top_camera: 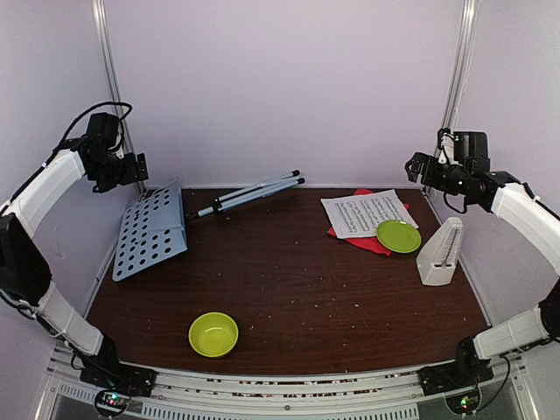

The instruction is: Set up the instrument practice props

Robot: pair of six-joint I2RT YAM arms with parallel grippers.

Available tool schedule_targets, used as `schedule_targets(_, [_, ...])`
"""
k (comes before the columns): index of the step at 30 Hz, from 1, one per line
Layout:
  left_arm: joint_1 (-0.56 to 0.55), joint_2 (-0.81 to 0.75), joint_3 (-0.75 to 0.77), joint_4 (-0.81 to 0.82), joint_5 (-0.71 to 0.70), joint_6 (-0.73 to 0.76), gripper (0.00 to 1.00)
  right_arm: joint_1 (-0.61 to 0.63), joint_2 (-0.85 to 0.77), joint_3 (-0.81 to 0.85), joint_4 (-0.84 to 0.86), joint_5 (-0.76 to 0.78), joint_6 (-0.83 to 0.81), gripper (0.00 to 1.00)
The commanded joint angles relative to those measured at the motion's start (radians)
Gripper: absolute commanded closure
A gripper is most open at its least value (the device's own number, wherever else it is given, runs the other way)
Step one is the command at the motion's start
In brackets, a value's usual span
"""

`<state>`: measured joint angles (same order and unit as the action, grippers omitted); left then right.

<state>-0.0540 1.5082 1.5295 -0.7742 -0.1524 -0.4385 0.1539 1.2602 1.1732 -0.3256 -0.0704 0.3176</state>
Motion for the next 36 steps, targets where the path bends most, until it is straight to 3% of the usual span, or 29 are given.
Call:
schedule_targets(1, [0.029,0.153,0.169,-0.019,0.061,-0.005,0.02,-0.026,0.074,0.071,0.005,-0.063,-0.023,0.0])
schedule_targets(12, [-0.007,0.494,0.405,-0.022,0.063,-0.065,0.02,-0.046,0.099,0.046,0.025,-0.117,0.004,0.0])
schedule_targets(16, [-0.035,0.593,0.447,-0.024,0.055,-0.11,0.07,-0.047,0.088,0.035,0.021,-0.118,0.01,0.0])
schedule_targets(28, [-0.094,0.781,0.545,-0.019,0.091,-0.159,0.28,-0.049,0.079,-0.008,0.025,-0.14,0.044,0.0])
schedule_targets(36, [-0.118,0.843,0.588,-0.019,0.109,-0.152,0.56,-0.049,0.089,-0.005,0.016,-0.123,0.042,0.0])
